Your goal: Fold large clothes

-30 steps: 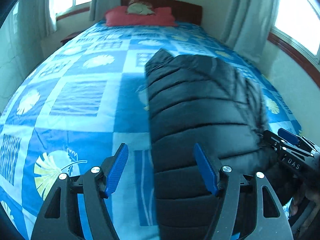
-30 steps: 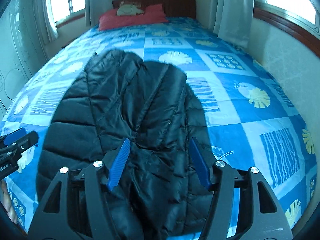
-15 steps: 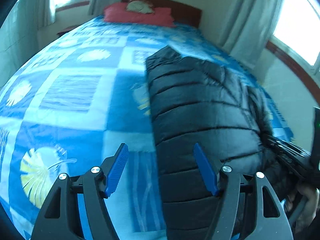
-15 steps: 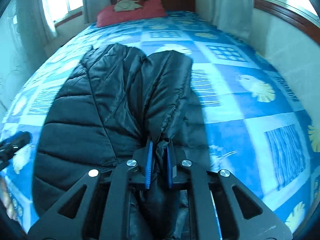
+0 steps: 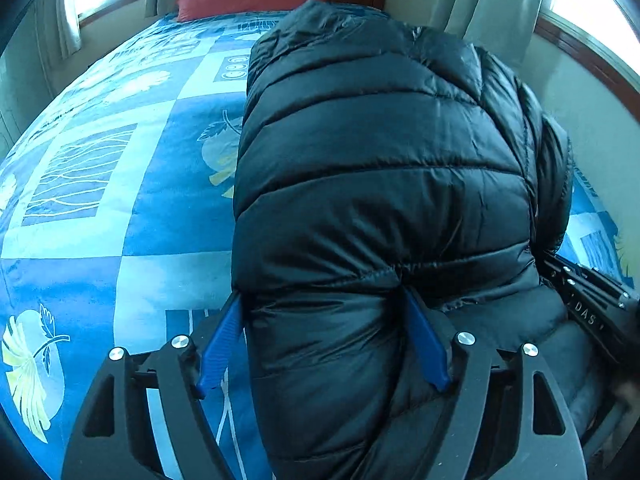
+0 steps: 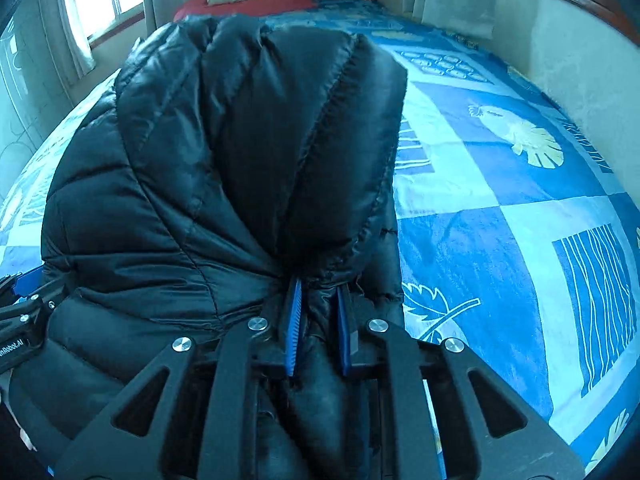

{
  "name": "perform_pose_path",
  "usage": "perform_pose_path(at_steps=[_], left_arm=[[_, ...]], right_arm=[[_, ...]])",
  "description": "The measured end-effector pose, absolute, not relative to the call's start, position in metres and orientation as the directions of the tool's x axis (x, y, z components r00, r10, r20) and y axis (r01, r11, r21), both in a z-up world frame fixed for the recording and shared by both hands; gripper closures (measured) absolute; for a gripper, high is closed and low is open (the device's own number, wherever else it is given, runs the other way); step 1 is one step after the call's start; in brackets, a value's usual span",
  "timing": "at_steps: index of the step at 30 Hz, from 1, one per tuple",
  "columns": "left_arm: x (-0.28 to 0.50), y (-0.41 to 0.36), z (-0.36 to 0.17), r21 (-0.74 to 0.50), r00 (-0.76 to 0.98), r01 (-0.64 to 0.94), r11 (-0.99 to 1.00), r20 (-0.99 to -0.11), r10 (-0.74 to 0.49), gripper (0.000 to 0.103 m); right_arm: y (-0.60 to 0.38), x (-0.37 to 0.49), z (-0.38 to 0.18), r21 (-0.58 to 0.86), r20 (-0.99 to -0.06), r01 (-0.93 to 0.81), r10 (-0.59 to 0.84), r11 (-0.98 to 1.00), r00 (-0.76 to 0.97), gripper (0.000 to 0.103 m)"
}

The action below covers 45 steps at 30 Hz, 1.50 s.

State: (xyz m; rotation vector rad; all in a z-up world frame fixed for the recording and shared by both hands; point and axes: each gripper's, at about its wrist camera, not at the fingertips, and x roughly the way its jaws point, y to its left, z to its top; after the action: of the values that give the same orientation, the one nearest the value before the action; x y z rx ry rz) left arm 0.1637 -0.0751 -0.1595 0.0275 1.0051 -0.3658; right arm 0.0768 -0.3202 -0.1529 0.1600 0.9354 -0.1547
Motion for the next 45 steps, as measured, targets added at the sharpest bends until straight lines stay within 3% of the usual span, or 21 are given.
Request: perform_pose_path(at_steps=[4, 14, 19, 23, 25, 28, 36, 39, 45], left_arm=[[0.144, -0.056, -0.138, -0.16, 0.512, 0.31, 0.937, -0.803, -0.306, 0.028], [0.087, -0.018, -0.106, -0.235, 0.554, 0.313, 0.92, -0.741, -0.378, 0.028], [0.092, -0.04, -0.147, -0.217, 0.48, 0.332, 0.918, -0.799, -0.363, 0.028], [0.105, -0.041, -0.179, -0.309, 0.408, 0.276, 0.91, -0.82, -0.402, 0.027], [0.102, -0.046, -0.168, -0.249, 0.424, 0.318, 0.915, -0.826, -0.372, 0.03], [0.1, -0.037, -0.145, -0.266, 0.407, 0.313, 0.912, -0.83, -0.382, 0.034], [0.155, -0.035, -0.074, -0.25, 0.574, 0.307, 0.918, -0.721, -0.389, 0.034], [0.184, -0.054, -0.074, -0.215, 0.588, 0.309, 0.926, -0.722, -0.364, 0.034], [0.215, -0.076, -0.117, -0.166, 0.56, 0.303, 0.938, -0.766, -0.317, 0.029]], right_arm=[[-0.319, 0.057, -0.126, 0.073, -0.797, 0.219, -0.075, 0.973, 0.6, 0.071], [-0.281, -0.007, -0.075, 0.099, -0.725, 0.126, -0.015, 0.987, 0.689, 0.073], [-0.276, -0.005, -0.121, 0.061, -0.79, 0.113, -0.021, 0.992, 0.612, 0.073], [-0.275, 0.003, -0.146, 0.056, -0.802, 0.124, -0.03, 0.991, 0.597, 0.073], [-0.274, 0.005, -0.138, 0.05, -0.813, 0.12, -0.029, 0.991, 0.581, 0.073], [-0.278, 0.001, -0.11, 0.062, -0.826, 0.126, -0.02, 0.99, 0.564, 0.073], [-0.292, 0.054, -0.027, 0.094, -0.68, 0.095, -0.006, 0.991, 0.733, 0.065], [-0.298, 0.09, -0.039, 0.112, -0.657, 0.083, 0.011, 0.99, 0.754, 0.065], [-0.311, 0.133, -0.103, 0.06, -0.737, 0.107, -0.029, 0.992, 0.676, 0.065]])
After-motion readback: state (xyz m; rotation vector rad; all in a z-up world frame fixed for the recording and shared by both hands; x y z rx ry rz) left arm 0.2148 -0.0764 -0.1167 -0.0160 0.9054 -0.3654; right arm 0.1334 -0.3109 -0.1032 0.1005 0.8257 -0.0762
